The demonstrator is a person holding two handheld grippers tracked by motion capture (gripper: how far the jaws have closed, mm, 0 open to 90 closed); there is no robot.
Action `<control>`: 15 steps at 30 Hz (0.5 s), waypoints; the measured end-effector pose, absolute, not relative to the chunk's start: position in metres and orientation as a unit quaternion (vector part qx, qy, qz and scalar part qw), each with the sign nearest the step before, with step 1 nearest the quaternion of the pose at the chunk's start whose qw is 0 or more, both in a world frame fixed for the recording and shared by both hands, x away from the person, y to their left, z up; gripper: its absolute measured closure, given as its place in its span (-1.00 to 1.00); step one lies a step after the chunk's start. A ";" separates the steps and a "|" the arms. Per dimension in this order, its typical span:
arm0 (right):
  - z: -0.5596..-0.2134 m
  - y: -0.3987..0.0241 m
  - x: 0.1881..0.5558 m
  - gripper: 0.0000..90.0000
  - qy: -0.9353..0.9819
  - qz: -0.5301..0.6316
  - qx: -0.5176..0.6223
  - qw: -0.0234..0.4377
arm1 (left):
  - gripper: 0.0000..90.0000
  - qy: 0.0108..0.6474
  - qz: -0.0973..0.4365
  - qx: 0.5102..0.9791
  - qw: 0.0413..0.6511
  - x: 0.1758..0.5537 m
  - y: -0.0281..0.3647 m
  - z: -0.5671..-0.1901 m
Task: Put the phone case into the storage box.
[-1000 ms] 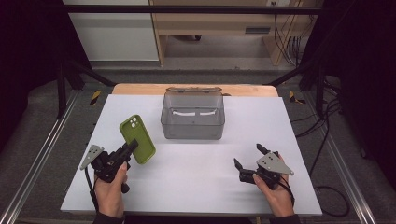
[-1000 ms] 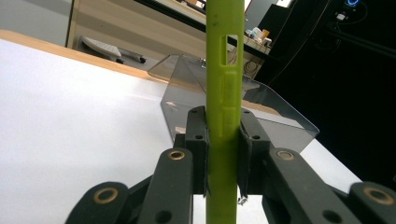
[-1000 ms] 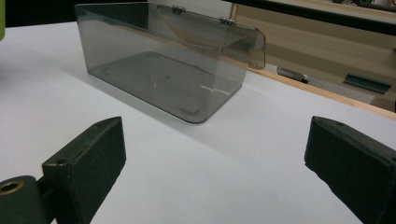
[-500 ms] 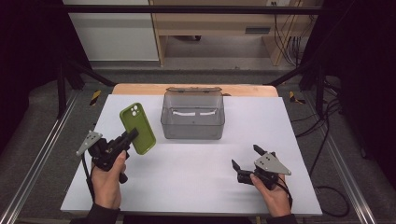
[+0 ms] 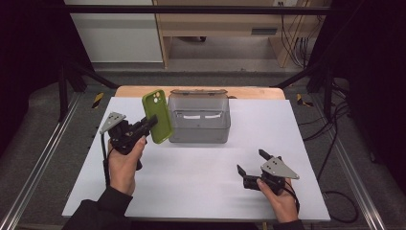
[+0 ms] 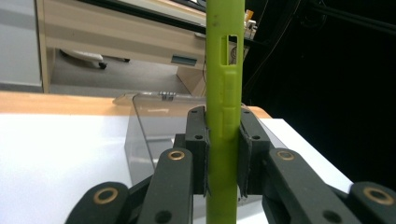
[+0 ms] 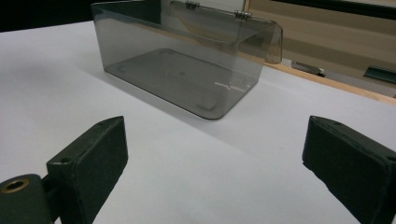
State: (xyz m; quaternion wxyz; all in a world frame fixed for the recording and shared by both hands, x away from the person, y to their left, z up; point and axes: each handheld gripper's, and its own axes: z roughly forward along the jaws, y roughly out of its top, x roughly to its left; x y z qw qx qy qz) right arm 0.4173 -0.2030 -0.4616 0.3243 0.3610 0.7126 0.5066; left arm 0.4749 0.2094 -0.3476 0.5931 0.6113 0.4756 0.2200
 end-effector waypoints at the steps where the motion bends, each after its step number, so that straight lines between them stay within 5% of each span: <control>1: -0.462 -0.203 0.417 -0.85 0.713 0.507 0.361 0.324 | 0.72 0.472 0.224 0.617 0.589 0.477 0.207 -0.346; 15: -0.464 -0.201 0.419 -0.86 0.712 0.510 0.362 0.319 | 0.72 0.480 0.227 0.625 0.572 0.502 0.191 -0.346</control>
